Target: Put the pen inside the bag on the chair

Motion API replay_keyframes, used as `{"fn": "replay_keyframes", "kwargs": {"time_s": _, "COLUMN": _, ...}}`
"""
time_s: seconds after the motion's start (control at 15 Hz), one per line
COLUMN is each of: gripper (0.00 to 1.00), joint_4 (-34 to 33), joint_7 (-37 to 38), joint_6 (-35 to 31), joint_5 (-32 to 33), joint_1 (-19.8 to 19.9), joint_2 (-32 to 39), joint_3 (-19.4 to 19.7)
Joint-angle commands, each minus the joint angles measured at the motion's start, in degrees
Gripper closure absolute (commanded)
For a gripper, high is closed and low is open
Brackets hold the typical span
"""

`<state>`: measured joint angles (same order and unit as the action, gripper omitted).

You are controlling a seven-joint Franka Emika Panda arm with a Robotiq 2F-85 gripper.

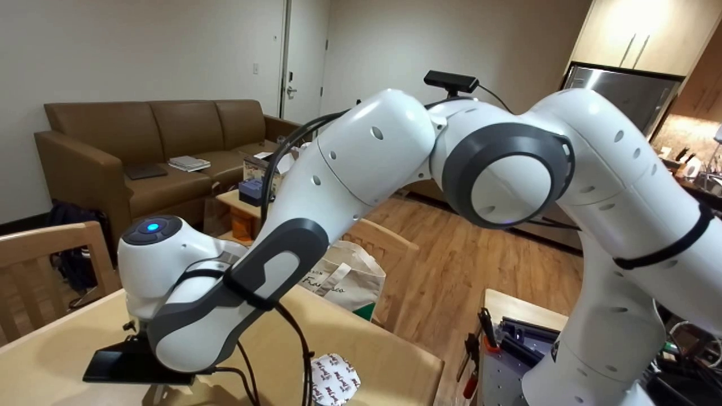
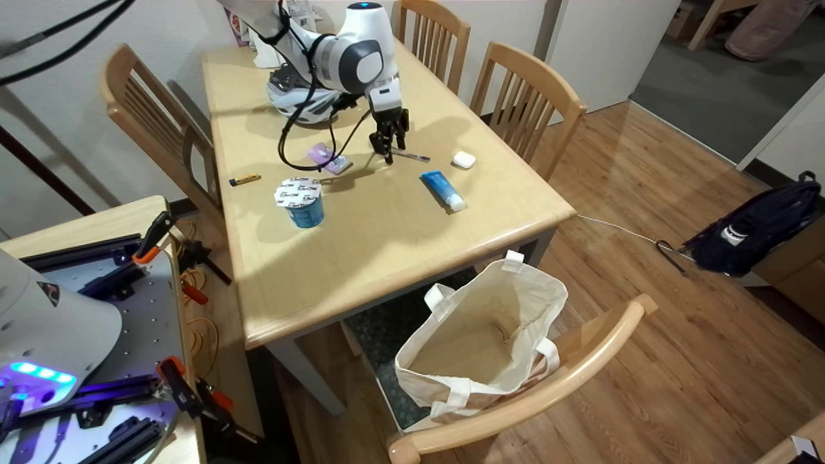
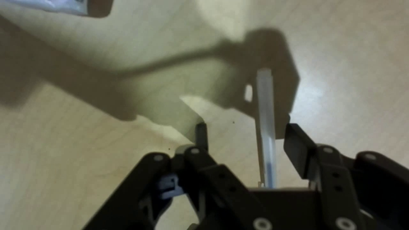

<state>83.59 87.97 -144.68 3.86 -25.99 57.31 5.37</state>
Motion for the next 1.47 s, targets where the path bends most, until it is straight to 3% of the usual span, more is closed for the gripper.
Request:
{"fn": "replay_keyframes", "kwargs": {"time_s": 0.0, "gripper": 0.67, "joint_4": -0.5, "joint_7": -0.4, "joint_6": -1.6, "joint_5": 0.5, "joint_1": 0.2, "joint_2": 0.7, "joint_3": -0.2}}
{"fn": "replay_keyframes", "kwargs": {"time_s": 0.33, "gripper": 0.97, "joint_4": -0.2, "joint_7": -1.4, "joint_6": -0.9, "joint_5": 1.9, "joint_1": -0.1, "joint_2": -0.1, "joint_3": 0.5}}
{"fn": "replay_keyframes", "kwargs": {"time_s": 0.47, "gripper": 1.00, "joint_4": 0.5, "joint_7": -1.5, "joint_6": 0.3, "joint_5": 3.5, "joint_1": -0.7, "joint_2": -1.3, "joint_3": 1.6}}
{"fn": "replay_keyframes", "kwargs": {"time_s": 0.73, "gripper": 0.97, "joint_4": 2.2, "joint_7": -3.7, "joint_6": 1.0, "joint_5": 7.3, "joint_1": -0.8, "joint_2": -4.5, "joint_3": 3.5}}
{"fn": "replay_keyframes", "kwargs": {"time_s": 1.13, "gripper": 0.96, "joint_4": 11.9, "joint_7": -11.2, "joint_6": 2.2, "joint_5": 14.3, "joint_1": 1.5, "joint_2": -18.2, "joint_3": 7.6}}
{"fn": "replay_keyframes", "kwargs": {"time_s": 1.2, "gripper": 0.89, "joint_4": 5.0, "joint_7": -8.2, "joint_6": 2.9, "joint_5": 12.8, "joint_1": 1.1, "joint_2": -11.8, "joint_3": 6.5}}
{"fn": "replay_keyframes", "kwargs": {"time_s": 1.4, "gripper": 0.89, "joint_4": 9.2, "joint_7": -10.0, "joint_6": 2.9, "joint_5": 14.0, "joint_1": 2.6, "joint_2": -16.8, "joint_3": 7.0}}
